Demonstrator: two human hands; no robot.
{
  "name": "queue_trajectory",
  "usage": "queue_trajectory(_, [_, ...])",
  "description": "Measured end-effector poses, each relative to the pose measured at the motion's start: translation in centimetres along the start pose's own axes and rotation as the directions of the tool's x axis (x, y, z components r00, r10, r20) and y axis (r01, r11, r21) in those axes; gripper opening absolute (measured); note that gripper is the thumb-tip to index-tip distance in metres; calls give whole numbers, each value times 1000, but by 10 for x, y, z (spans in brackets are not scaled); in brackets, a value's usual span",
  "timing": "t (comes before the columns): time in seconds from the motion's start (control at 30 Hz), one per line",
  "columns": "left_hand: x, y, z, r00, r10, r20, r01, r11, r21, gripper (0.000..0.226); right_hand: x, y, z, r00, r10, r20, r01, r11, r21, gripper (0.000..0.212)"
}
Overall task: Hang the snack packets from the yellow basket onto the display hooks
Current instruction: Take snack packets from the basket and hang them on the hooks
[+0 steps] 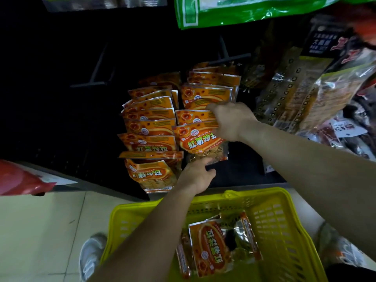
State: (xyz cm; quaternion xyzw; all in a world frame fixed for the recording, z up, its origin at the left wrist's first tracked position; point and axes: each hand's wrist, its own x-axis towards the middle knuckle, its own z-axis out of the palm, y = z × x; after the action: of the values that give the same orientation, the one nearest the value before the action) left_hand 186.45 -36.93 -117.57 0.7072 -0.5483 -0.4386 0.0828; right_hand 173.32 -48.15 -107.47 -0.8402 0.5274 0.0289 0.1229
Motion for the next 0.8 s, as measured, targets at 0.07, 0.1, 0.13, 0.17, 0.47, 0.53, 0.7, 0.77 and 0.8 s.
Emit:
queue_trajectory(0.07, [-9, -2, -2, 1000, 2, 8, -2, 1000, 25, 51, -3, -1, -3, 1000, -1, -18, 1, 1000, -18, 73])
queue_trajectory(0.1, [-13, -3, -4, 1000, 4, 10, -4, 1000, 31, 51, -6, -1, -5, 1000, 2, -27, -3, 1000, -25, 77])
queue_trajectory(0.13, [-18, -2, -5, 1000, 7, 10, -7, 999, 32, 51, -9, -2, -8, 999, 6, -39, -7, 1000, -29, 81])
queue_trajectory(0.17, [-23, -2, -7, 1000, 12, 11, -12, 999, 32, 52, -13, -3, -11, 999, 10, -53, -12, 999, -30, 83])
queue_trajectory(0.47, [-97, 4, -41, 999, 31, 9, -31, 997, 70, 55, -94, -24, -45, 988, 45, -146, -38, 998, 53, 74])
queue_trajectory(0.53, [-121, -2, -49, 999, 40, -21, -37, 994, 107, 55, -121, -30, -46, 989, 57, -134, -50, 997, 59, 71])
queue_trajectory(0.7, [-172, -37, -46, 998, 39, -56, -25, 970, 243, 52, -184, -41, -13, 995, 72, -69, -69, 996, 50, 65])
queue_trajectory(0.77, [-186, -55, -35, 999, 7, -50, 8, 956, 294, 54, -204, -42, 10, 997, 75, -14, -75, 996, 51, 64])
queue_trajectory(0.8, [-191, -64, -29, 999, -15, -38, 26, 950, 312, 55, -214, -41, 23, 997, 80, 16, -81, 995, 62, 62])
